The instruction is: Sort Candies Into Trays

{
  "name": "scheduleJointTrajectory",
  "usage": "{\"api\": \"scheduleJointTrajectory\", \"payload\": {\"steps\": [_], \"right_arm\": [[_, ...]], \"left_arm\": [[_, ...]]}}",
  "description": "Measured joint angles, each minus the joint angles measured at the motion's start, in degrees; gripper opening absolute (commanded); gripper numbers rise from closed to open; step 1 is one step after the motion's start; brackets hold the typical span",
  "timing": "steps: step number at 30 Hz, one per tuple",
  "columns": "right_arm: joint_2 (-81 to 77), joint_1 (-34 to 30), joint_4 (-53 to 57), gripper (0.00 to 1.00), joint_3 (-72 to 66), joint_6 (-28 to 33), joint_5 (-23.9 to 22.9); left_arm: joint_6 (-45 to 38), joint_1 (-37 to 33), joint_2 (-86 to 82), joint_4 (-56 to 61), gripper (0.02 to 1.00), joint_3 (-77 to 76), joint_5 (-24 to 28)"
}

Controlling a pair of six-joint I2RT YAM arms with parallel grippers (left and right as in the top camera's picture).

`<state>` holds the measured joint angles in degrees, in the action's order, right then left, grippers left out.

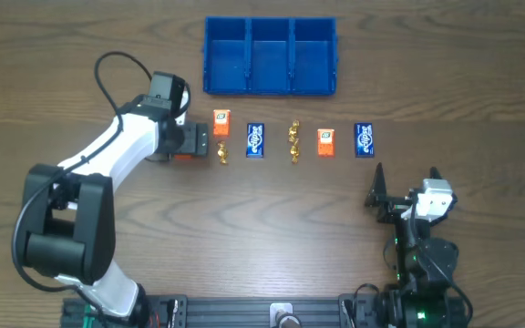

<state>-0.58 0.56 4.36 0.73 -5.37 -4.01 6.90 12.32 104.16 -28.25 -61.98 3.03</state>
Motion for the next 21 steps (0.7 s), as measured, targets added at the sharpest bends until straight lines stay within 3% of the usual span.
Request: {"api": "scheduleJointTrajectory", "payload": {"steps": [13, 19, 21], "right_arm": [[0.00, -0.02, 0.02, 1.000, 0.00, 0.00, 0.00], [0.00, 0.00, 0.00, 1.000, 0.00, 0.00, 0.00], [0.00, 0.00, 0.02, 1.000, 0.00, 0.00, 0.00]], "left_arm": [[0.42, -0.09, 1.11, -0.22, 0.853, 0.00, -0.02], [0.68, -0.02, 2.25, 0.24, 0.647, -0.02, -0.35], [0.46, 0.02, 2.25, 0.35, 0.509, -0.02, -0.39]]}}
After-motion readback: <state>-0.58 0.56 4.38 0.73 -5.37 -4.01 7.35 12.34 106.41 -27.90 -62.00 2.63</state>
